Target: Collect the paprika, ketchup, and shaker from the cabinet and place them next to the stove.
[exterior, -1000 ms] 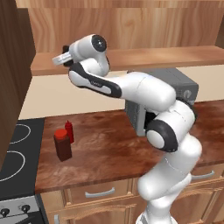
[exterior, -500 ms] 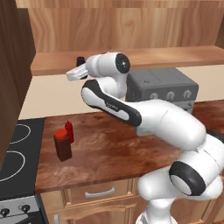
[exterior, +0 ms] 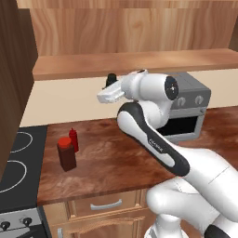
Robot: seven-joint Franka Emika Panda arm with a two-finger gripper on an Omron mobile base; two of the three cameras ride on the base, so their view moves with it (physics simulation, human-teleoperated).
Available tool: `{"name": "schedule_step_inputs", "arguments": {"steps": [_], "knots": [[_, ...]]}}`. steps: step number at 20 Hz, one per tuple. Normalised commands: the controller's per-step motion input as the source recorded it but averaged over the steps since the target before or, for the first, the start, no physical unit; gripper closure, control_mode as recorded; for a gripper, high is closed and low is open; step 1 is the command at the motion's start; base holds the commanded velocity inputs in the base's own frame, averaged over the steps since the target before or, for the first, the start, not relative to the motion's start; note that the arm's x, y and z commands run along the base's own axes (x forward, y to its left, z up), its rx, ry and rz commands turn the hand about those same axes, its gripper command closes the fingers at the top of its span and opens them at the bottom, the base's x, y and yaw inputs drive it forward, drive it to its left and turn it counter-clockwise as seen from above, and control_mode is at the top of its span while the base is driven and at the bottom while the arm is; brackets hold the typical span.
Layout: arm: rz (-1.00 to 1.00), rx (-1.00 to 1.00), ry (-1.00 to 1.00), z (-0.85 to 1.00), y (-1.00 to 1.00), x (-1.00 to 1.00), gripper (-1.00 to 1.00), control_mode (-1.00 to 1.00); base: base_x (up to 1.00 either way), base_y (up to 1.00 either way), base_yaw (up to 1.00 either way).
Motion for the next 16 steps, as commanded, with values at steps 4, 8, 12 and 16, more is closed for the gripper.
{"name": "schedule_step_inputs", "arguments": {"steps": [4,8,12,16], "knots": [[0.11,-0.02,0.00,-0.43,-0.34,-0.74,1.00,-1.00,0.00,0.00,0.00],[0.15,-0.08,0.03,-0.81,-0.02,-0.46,1.00,-1.00,0.00,0.00,0.00],[0.23,-0.08,0.03,-0.92,0.01,-0.08,1.00,-1.00,0.00,0.00,0.00],[0.23,-0.05,0.00,-0.87,0.00,0.00,1.00,-1.00,0.00,0.00,0.00]]}}
